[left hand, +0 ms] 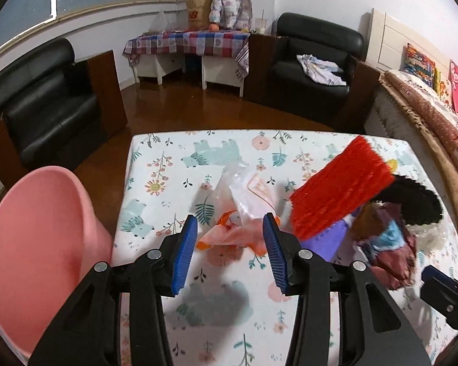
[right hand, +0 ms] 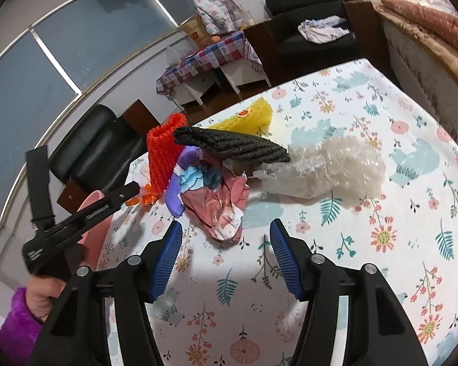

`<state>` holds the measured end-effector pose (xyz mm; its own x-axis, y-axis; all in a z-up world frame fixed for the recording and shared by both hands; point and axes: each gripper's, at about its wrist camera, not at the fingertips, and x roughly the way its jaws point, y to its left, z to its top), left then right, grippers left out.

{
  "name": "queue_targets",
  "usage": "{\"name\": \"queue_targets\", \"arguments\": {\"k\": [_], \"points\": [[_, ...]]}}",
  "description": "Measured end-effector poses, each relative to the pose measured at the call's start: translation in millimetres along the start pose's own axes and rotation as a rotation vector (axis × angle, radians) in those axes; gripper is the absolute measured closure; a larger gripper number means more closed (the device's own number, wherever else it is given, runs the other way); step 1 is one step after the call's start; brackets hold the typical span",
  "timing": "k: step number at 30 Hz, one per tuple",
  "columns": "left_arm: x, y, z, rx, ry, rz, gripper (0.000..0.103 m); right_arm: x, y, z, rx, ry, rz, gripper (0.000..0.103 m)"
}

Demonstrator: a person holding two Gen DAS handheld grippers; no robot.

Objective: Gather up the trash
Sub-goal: 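Close the left tool on the clear plastic bag with orange contents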

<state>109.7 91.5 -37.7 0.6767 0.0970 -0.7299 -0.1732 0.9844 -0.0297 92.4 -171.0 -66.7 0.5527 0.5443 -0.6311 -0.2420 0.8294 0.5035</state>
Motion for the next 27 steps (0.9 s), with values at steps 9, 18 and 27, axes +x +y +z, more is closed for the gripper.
{"name": "queue_targets", "arguments": {"k": [9, 18, 27], "points": [[6, -5, -3, 0.014, 0.008, -0.053, 0.058, 2, 1, -4, -0.008, 0.015, 0.014, 0.044], [2, -5, -11, 0.013, -0.011, -0.079, 0.064, 6, 0, -4, 0.003, 0.028, 0.01, 0.044], [-33, -14, -18, 0.046, -0.077, -0.099, 0.066, 6, -1, -5, 0.005, 0.026, 0.011, 0.044]]}}
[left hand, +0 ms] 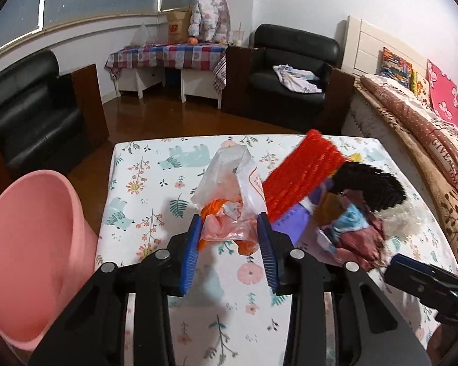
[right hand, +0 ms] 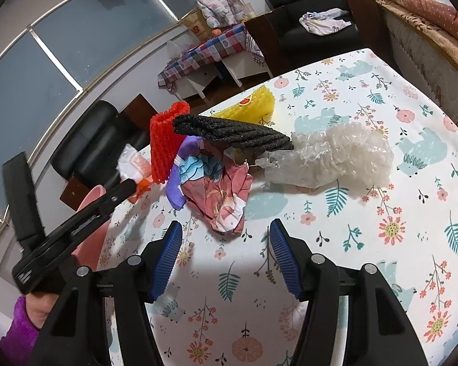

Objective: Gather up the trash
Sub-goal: 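Close the left tool on the clear plastic bag with orange contents, then close the right tool on the pink patterned wrapper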

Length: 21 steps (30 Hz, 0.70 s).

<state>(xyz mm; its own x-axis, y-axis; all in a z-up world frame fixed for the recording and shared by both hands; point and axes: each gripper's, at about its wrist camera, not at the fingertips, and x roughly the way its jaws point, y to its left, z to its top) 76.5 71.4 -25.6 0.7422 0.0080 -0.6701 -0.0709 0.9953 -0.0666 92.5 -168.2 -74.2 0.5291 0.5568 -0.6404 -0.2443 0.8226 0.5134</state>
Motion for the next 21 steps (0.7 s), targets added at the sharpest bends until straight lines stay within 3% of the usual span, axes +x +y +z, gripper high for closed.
{"name": "queue_targets", "arguments": {"k": [12, 21], "points": [[-34, -12, -19, 0.002, 0.038, 0.002, 0.066, 9, 12, 6, -0.027, 0.023, -0.016, 0.044], [-53, -10, -34, -0.011, 0.04, 0.019, 0.066, 36, 29, 18, -0.076, 0.035, -0.102, 0.044]]}}
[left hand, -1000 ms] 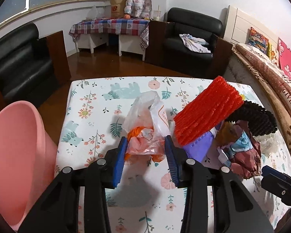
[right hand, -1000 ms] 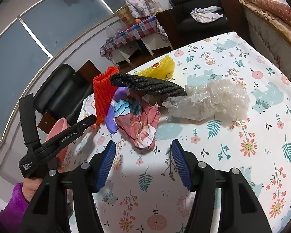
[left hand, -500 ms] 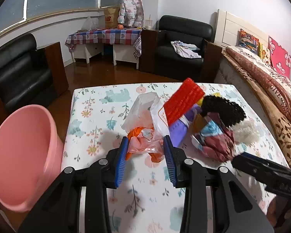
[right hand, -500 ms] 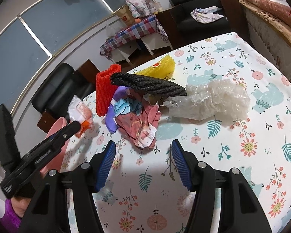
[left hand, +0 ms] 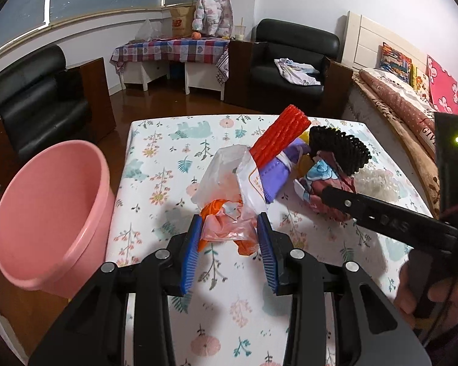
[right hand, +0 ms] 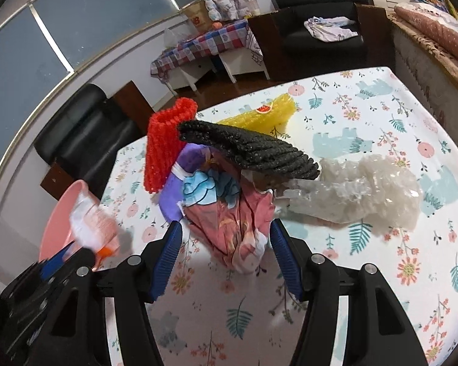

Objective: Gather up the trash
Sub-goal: 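Close the right tool on the pink patterned wrapper, then carry the clear bag and pink wrapper over the pink bin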

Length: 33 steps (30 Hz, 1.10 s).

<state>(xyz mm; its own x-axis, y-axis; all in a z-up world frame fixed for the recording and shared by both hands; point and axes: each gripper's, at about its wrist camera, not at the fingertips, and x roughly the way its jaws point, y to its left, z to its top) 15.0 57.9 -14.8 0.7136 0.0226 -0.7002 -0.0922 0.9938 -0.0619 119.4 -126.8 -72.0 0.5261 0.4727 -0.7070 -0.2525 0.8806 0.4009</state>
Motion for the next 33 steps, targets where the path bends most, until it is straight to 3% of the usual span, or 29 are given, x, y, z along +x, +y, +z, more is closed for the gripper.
{"name": "queue_targets", "arguments": {"k": [2, 6, 9, 19, 33], "points": [[-3, 3, -2, -0.007, -0.002, 0.003, 0.066, 4, 1, -1, 0.008, 0.007, 0.008, 0.044], [-8, 8, -5, -0.024, -0.009, 0.003, 0.066, 8, 3, -3, 0.018, 0.029, 0.034, 0.066], [-11, 9, -5, -0.035, -0.014, -0.002, 0.066, 2, 5, -7, 0.005, 0.019, 0.031, 0.07], [-20, 14, -11, -0.06, -0.034, -0.015, 0.066, -31, 14, -26, -0.032, 0.007, 0.045, 0.071], [-41, 27, -19, -0.083, -0.077, -0.019, 0.066, -65, 65, -50, -0.163, -0.033, 0.088, 0.071]]}}
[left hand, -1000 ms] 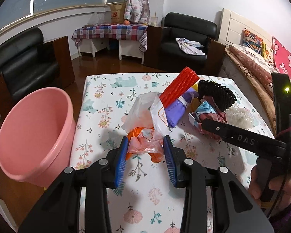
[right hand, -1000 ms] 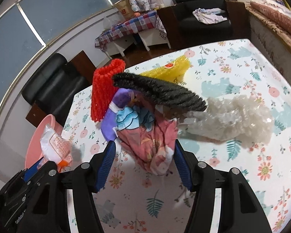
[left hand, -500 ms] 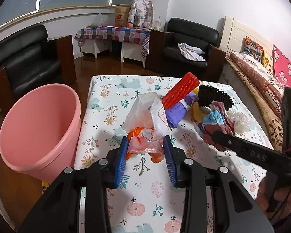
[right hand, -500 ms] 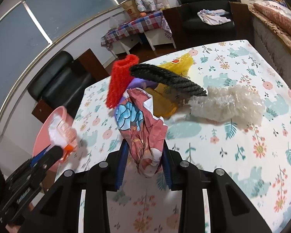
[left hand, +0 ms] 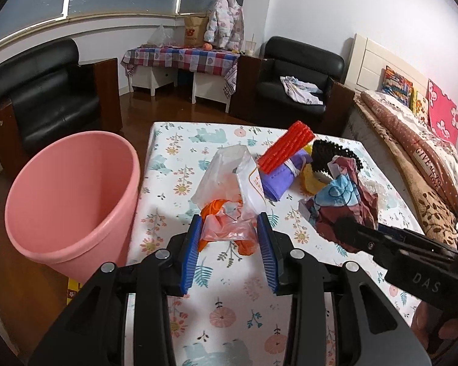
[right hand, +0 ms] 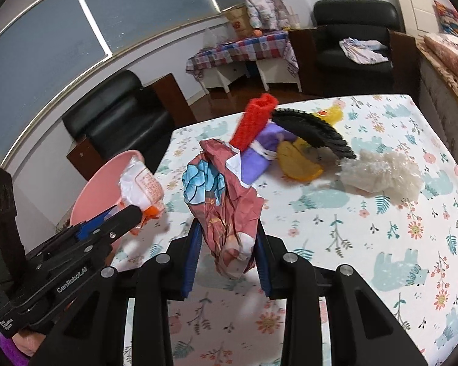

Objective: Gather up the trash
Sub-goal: 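Carry the clear bag and pink wrapper over the pink bin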

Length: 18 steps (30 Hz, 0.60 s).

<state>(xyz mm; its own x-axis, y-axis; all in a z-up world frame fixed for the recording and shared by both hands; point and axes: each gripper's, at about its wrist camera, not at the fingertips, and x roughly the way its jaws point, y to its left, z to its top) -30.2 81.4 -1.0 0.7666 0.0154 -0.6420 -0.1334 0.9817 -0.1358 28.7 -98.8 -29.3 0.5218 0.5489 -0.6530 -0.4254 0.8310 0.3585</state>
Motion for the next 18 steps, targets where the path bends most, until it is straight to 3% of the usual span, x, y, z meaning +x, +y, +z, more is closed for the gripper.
{"name": "queue_targets", "arguments": {"k": [11, 18], "points": [[-22, 27, 5, -0.051, -0.082, 0.048, 0.066, 5, 41, 8, -0.081, -0.004, 0.054, 0.071], [-38, 56, 11, -0.095, -0.15, 0.117, 0.066, 16, 80, 22, -0.15, -0.001, 0.121, 0.071]]}}
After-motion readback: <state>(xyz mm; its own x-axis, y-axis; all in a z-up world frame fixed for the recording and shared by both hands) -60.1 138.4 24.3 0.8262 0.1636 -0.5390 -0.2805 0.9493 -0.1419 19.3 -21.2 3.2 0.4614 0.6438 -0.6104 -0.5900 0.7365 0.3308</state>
